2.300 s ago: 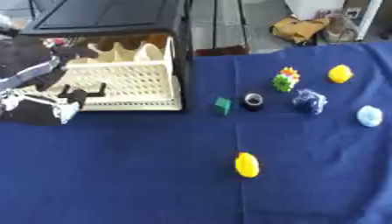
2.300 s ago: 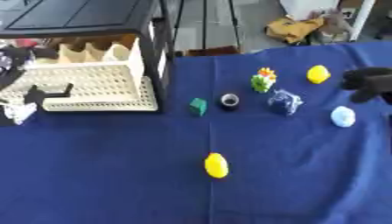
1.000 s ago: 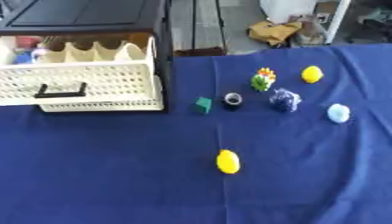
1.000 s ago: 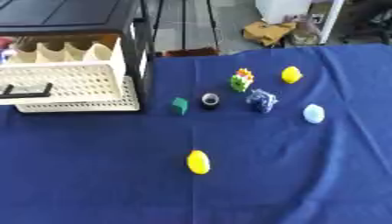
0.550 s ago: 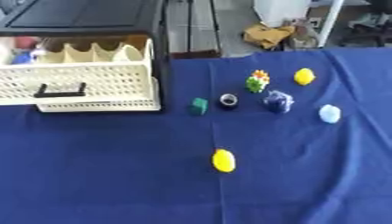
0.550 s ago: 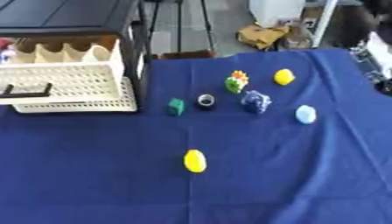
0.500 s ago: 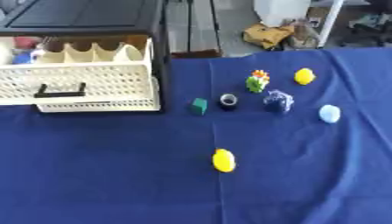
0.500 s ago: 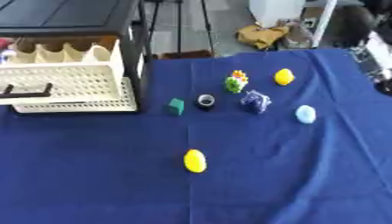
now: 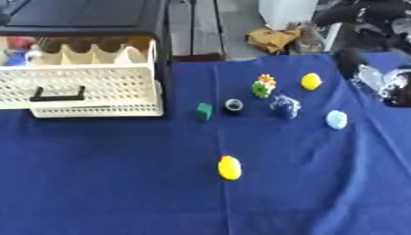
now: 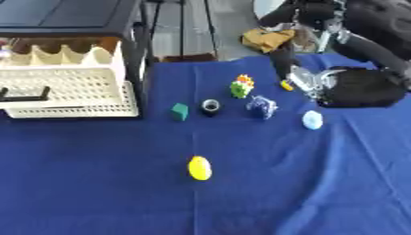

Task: Pick up objects from table and place into drawer.

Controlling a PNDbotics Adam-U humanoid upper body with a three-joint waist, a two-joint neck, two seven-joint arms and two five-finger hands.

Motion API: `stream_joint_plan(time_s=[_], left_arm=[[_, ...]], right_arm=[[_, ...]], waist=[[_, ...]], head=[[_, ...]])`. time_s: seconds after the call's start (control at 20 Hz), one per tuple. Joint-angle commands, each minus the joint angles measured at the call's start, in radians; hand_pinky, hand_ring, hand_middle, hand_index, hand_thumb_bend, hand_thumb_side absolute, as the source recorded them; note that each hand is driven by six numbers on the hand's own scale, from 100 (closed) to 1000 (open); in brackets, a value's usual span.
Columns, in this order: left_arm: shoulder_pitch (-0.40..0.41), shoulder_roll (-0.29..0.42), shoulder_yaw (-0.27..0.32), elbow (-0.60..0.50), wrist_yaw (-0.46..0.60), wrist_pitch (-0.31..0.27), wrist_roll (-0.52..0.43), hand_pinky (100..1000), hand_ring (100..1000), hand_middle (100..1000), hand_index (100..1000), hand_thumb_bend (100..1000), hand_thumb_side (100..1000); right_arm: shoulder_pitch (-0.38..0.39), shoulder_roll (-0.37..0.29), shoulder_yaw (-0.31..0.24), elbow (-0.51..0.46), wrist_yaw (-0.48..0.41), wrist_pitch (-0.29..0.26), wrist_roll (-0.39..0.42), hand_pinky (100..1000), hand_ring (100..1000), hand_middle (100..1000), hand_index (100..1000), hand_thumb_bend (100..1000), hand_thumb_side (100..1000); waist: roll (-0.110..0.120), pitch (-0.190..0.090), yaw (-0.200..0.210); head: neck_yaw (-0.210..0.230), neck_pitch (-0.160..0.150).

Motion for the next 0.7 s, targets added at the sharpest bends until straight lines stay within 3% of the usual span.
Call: stream_joint_plan(time_s=[0.05,0.3,0.7], left_arm=[[-0.014,0.007,-0.005,-0.013,0.001,0.005,-0.015,655,788,767,940,100,980],[-0.011,0.003,-0.013,-0.013,0.002,0.015,-0.03,653,786,766,939,100,986],[-0.015,-0.014,-0.021,-0.013,0.007,0.023,-0.049,651,783,765,936,100,996]], right_arm=[[-0.044,-0.036,0.03,0.08,0.025,-0.021,0.072,719,862,788,908,182,1000],[-0.099,-0.017,0.08,0.197,0.024,-0.022,0.149,738,881,744,933,266,1000],[-0.168,0.06,0.121,0.332,0.038,0.078,0.233,803,915,681,988,342,965]], waist=[[-0.004,-0.021,0.004],[-0.01,-0.017,0.009],[-0.01,-0.014,0.016]], head=[[-0.013,0.006],[-0.017,0.003],[-0.025,-0.009]])
